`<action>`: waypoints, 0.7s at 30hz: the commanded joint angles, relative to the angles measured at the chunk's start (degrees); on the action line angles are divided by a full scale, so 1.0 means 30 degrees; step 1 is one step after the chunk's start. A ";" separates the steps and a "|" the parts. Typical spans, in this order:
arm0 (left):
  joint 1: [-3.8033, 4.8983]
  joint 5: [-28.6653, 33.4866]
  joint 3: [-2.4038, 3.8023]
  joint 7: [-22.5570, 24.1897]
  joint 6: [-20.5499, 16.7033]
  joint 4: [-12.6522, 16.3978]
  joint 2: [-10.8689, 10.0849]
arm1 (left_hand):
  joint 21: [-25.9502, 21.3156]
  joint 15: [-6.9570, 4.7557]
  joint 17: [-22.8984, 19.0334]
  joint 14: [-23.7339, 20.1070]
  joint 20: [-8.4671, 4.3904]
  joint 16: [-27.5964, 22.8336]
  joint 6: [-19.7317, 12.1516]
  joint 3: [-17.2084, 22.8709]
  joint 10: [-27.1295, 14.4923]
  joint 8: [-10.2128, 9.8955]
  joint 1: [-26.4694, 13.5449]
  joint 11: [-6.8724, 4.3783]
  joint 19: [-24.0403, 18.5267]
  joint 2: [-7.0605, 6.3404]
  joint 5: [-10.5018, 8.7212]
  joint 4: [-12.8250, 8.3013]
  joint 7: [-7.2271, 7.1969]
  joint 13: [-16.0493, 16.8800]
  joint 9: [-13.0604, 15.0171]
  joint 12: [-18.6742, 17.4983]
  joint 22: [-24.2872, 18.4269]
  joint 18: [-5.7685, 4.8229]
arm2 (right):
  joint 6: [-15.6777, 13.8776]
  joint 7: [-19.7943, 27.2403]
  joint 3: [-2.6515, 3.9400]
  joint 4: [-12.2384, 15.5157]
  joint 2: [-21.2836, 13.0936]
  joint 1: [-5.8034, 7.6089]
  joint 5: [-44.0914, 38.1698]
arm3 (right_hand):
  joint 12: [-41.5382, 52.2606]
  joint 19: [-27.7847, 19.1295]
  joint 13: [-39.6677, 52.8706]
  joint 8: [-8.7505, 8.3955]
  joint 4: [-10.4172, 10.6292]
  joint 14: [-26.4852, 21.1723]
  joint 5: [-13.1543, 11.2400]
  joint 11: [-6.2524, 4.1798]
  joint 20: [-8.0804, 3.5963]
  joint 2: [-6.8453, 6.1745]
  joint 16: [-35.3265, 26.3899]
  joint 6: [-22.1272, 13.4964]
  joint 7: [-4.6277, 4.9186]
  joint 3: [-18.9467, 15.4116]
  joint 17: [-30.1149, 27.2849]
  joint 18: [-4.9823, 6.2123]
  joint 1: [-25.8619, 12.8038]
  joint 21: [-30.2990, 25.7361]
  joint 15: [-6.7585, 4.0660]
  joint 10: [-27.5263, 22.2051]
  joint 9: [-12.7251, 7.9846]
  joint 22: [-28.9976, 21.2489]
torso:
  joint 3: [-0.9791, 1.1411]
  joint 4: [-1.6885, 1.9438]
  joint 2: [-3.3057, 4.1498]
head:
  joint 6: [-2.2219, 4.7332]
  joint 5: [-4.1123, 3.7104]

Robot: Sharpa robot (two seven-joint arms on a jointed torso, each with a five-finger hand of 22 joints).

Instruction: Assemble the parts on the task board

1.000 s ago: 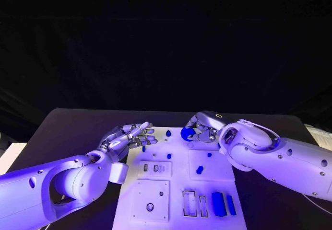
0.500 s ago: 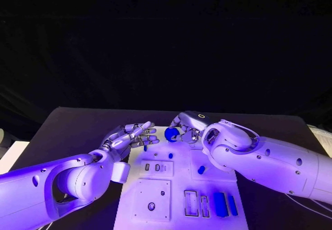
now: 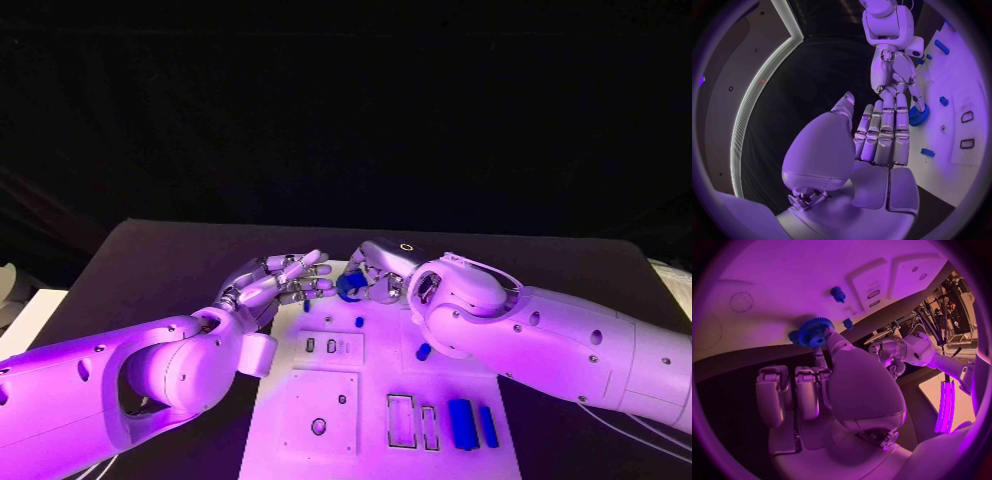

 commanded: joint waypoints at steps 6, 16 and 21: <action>0.0025 0.0014 0.0014 0.0145 0.0406 0.0007 0.0059 | -0.0112 0.0069 0.0022 -0.0110 0.0103 -0.0032 0.0070 0.0009 -0.0064 -0.0084 0.0033 -0.0062 -0.0018 0.0149 -0.0056 -0.0133 -0.0021 0.0010 0.0005 -0.0033 -0.0023 0.0226 | 0.0955 -0.0052 -0.0097 -0.0242 0.0198 -0.0093 -0.0424 | -0.0057 0.1081 0.4906 0.0054 -0.0090 0.1994 0.0051 -0.0086 -0.0142 -0.0040 0.0075 0.1196 -0.0593 0.0105 0.5022 -0.0358 -0.0209 0.0072 -0.0157 0.1892 0.1321 0.3463 | 0.0016 -0.0036 -0.0010 | -0.0041 0.0006; 0.0025 0.0014 0.0014 0.0134 0.0408 0.0010 0.0048 | -0.0112 0.0069 0.0022 -0.0110 0.0103 -0.0032 0.0070 0.0009 -0.0064 -0.0084 0.0033 -0.0062 -0.0018 0.0149 -0.0056 -0.0133 -0.0021 0.0010 0.0005 -0.0033 -0.0023 0.0226 | 0.0819 -0.0420 -0.0129 -0.0551 0.0283 -0.0102 -0.0530 | -0.0699 0.0943 0.4424 -0.1411 -0.0040 0.1942 -0.0949 0.0627 0.0274 -0.0822 -0.0022 -0.0709 0.0251 0.0082 0.4795 -0.0313 -0.1236 -0.0029 0.0419 0.1587 0.0892 0.3237 | 0.0010 -0.0038 -0.0015 | -0.0061 -0.0020; 0.0025 0.0014 0.0014 0.0128 0.0405 0.0007 0.0036 | -0.0112 0.0069 0.0022 -0.0110 0.0103 -0.0032 0.0070 0.0009 -0.0064 -0.0084 0.0033 -0.0062 -0.0018 0.0149 -0.0056 -0.0133 -0.0021 0.0010 0.0005 -0.0033 -0.0023 0.0226 | 0.0571 -0.0432 -0.0162 -0.0623 0.0344 -0.0102 -0.0483 | -0.1197 0.0881 0.4066 -0.1677 0.0100 0.1931 -0.1290 0.0985 0.0644 -0.1295 -0.0044 -0.2531 0.0636 -0.0248 0.4747 -0.0287 -0.1789 -0.0076 0.0767 0.1333 0.0731 0.3136 | -0.0002 -0.0030 -0.0016 | -0.0041 -0.0037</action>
